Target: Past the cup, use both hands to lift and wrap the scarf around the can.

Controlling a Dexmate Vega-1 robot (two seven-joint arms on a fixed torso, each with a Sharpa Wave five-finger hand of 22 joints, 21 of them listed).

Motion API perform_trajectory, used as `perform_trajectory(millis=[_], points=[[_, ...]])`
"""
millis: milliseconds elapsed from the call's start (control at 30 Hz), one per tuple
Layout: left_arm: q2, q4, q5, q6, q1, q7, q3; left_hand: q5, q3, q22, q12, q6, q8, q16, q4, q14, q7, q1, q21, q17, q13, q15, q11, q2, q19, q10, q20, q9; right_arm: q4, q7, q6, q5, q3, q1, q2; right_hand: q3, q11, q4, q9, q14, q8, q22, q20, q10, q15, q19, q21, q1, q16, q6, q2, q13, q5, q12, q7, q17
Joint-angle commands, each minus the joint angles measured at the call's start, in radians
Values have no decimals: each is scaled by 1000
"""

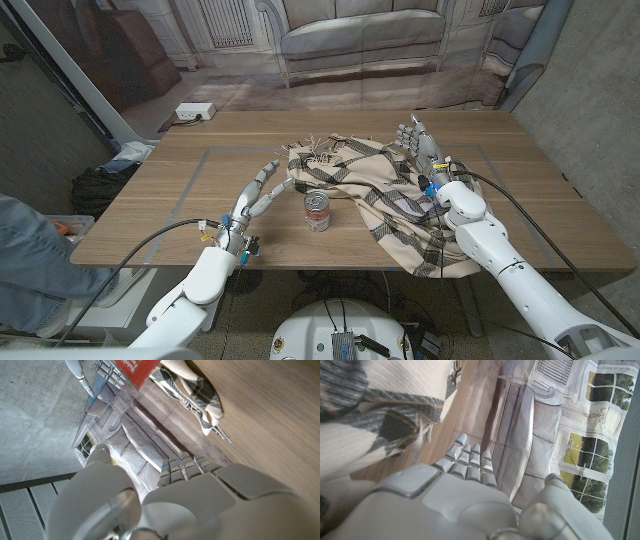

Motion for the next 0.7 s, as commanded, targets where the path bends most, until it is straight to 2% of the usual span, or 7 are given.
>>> perform_trajectory(millis=[33,333,700], points=[[18,-45,164,60,52,97,24,7,2,3,-2,14,5,-3,-12,9,1,13,-3,3,4,-9,-6,-5,-5,13,-6,5,-8,6,-6,-3,-11,10,-3,5,3,-6,3,12,1,6,0,11,2,15,-1,11,5,9,5,1,-4,8,-3,3],[29,-90,297,146,76,173,50,12,4,3,-4,27,6,-5,-26,13,-11,36,-4,3,4,-16,-18,-9,-4,19,-7,5,-13,10,7,-4,-15,8,-4,4,2,-7,3,15,1,6,1,13,1,18,-5,12,5,9,6,2,-6,8,-5,3],[40,-120,434,258,68,246,105,18,5,3,-6,44,8,-6,-38,19,-21,57,-5,3,5,-24,-26,-12,-3,27,-7,6,-12,19,10,6,-10,1,-12,4,1,-9,3,18,1,6,2,17,0,20,-10,12,6,12,7,2,-9,9,-6,3]])
